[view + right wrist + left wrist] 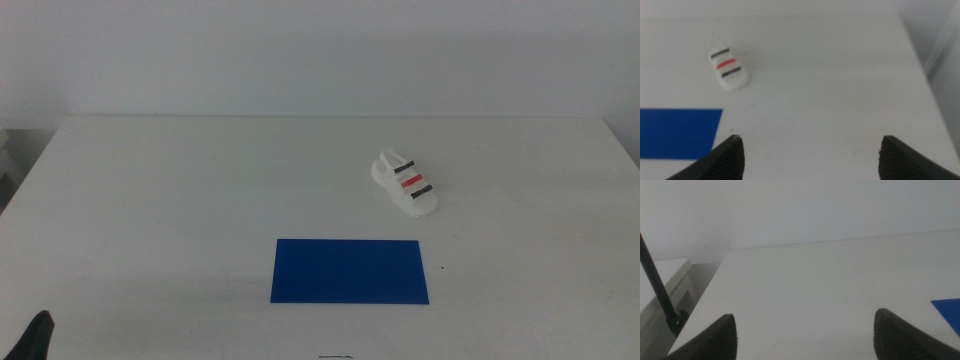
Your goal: Use one arm to grab the shoe from the table and place it on the mat.
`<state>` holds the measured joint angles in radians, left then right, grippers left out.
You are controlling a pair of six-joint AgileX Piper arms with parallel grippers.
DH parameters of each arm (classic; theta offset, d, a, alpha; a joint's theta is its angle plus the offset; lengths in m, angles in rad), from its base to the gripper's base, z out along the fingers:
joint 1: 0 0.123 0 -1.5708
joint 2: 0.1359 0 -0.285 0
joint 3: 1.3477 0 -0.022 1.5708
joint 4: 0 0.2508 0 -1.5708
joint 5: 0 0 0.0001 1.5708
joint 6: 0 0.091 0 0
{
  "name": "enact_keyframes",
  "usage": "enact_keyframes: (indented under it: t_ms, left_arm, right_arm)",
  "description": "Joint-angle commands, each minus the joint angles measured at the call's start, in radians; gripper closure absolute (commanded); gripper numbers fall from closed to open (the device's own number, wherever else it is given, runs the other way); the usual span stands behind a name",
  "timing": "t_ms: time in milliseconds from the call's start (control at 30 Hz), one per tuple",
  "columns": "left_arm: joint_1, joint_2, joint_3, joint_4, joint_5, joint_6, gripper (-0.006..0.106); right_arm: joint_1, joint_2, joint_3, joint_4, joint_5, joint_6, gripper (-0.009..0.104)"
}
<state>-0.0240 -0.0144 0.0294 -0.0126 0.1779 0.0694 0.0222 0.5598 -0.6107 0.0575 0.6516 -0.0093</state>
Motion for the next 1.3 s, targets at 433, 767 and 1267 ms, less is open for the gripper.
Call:
enact_keyframes:
  t_ms: [433,767,1267]
  left_arm:
    - [-0.003,-0.019,-0.003,-0.009,-0.082,-0.015,0.007]
    - [-0.003,-0.019,-0.003,-0.009,-0.082,-0.015,0.007]
    - [-0.003,-0.019,-0.003,-0.009,-0.082,-0.015,0.007]
  right_arm:
    - [0.187,0.672,-0.666,0.038,0.382,-0.015,0.006]
    - [0.187,1.021,-0.967,0.048,0.388,-0.043,0.006]
    - [0.232,1.533,-1.409,0.138,0.463,-0.212,0.006]
